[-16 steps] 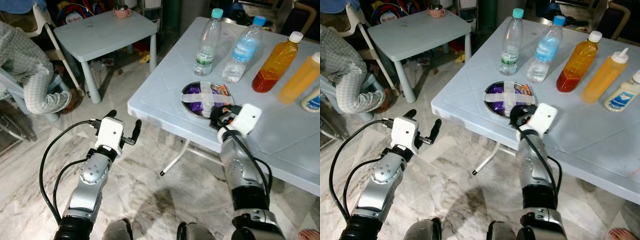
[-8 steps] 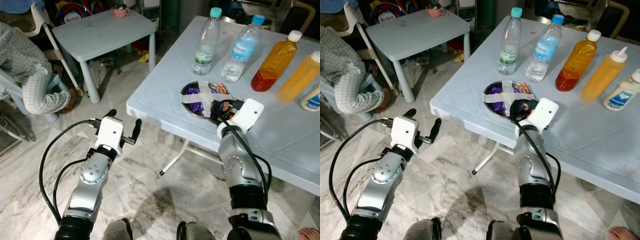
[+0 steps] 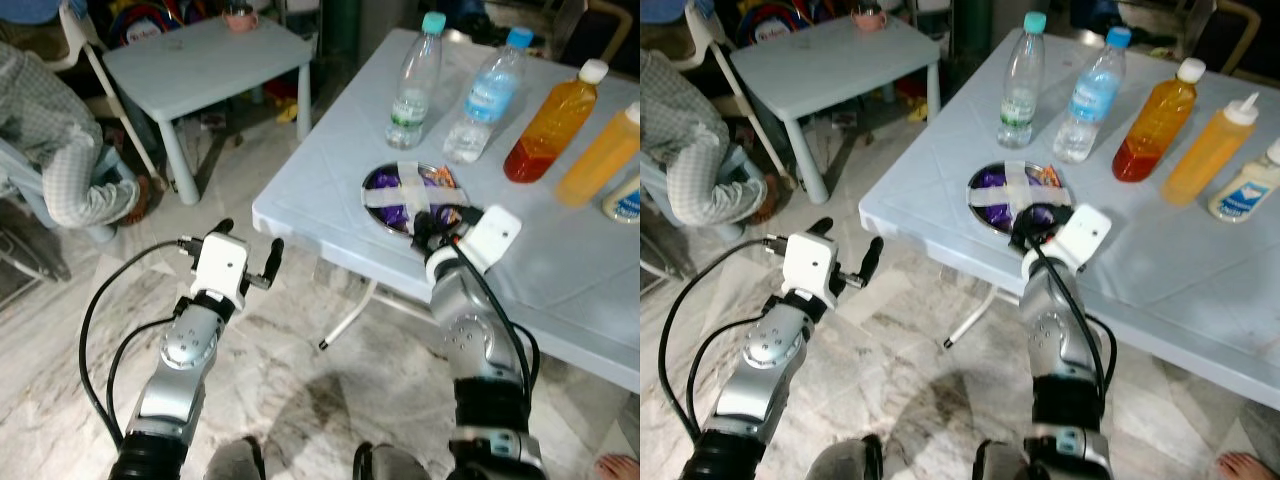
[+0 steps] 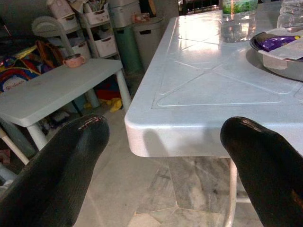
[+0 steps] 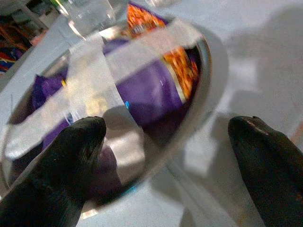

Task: Restocking fridge

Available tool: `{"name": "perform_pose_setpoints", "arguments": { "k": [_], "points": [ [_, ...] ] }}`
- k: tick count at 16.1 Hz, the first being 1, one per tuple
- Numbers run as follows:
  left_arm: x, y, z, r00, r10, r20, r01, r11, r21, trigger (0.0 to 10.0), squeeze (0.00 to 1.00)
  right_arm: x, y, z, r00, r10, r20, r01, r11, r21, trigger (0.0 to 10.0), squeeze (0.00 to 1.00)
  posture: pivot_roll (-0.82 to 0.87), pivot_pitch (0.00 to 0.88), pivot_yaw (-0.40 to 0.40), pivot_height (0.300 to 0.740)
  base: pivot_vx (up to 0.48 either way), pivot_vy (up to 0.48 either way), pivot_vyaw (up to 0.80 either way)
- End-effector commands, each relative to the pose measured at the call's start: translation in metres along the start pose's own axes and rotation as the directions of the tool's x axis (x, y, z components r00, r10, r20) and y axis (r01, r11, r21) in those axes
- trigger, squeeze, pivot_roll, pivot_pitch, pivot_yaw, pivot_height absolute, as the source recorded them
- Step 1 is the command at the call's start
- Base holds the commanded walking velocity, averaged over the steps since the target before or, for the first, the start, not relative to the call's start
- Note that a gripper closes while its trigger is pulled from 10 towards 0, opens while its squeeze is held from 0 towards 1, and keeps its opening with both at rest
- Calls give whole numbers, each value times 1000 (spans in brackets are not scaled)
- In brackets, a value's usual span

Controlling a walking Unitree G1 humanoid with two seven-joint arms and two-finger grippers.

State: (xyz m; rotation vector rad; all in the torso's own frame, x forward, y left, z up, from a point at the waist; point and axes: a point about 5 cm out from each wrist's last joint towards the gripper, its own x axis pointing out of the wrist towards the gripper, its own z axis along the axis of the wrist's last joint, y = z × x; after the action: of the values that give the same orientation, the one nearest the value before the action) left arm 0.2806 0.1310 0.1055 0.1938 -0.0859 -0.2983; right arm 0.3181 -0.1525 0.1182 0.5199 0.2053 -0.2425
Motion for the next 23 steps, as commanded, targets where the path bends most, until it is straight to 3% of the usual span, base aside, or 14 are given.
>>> {"name": "perform_pose_setpoints", "arguments": {
  "k": [1,2,3,4,5,11,14,16,23],
  "points": [
    [0,-1,2,1000,0,2,0,1000,3,10000,0,-3,3,2,1000,-1,-4,1,1000,14,10000,0,53,115,-4,740,0,0,0],
    [0,0,2,1000,-1,2,1,1000,3,10000,0,-3,2,1,1000,-5,-8,5,1000,16,10000,0,53,115,-4,740,0,0,0],
    [0,0,2,1000,-1,2,1,1000,3,10000,0,-3,0,-1,1000,-18,-22,19,999,31,9373,0,53,115,-4,740,0,0,0],
    [0,-1,1,1000,-2,1,2,1000,4,10000,0,-3,-5,-4,998,-39,-41,42,998,53,3882,0,54,116,-4,740,0,0,0],
    [0,-1,1,1000,-3,0,3,1000,3,10000,0,-1,-8,-3,998,-48,-50,51,997,57,0,0,53,117,-1,740,0,0,0],
    [3,0,4,1000,-19,10,19,1000,15,10000,0,10,-24,-6,992,-71,-109,73,997,19,0,0,57,125,12,740,0,0,0],
    [4,-7,11,995,-88,39,84,993,87,10000,0,12,-22,-10,989,-65,-130,69,997,22,0,0,66,139,18,740,0,0,0],
    [6,-13,12,988,-144,52,132,972,193,10000,0,12,-27,-13,986,-72,-151,73,997,4,0,0,61,143,7,740,0,0,0],
    [10,-17,14,979,-191,66,169,953,250,10000,0,11,-28,-15,986,-69,-152,71,997,3,0,0,53,150,-2,740,0,0,0]
  ]
}}
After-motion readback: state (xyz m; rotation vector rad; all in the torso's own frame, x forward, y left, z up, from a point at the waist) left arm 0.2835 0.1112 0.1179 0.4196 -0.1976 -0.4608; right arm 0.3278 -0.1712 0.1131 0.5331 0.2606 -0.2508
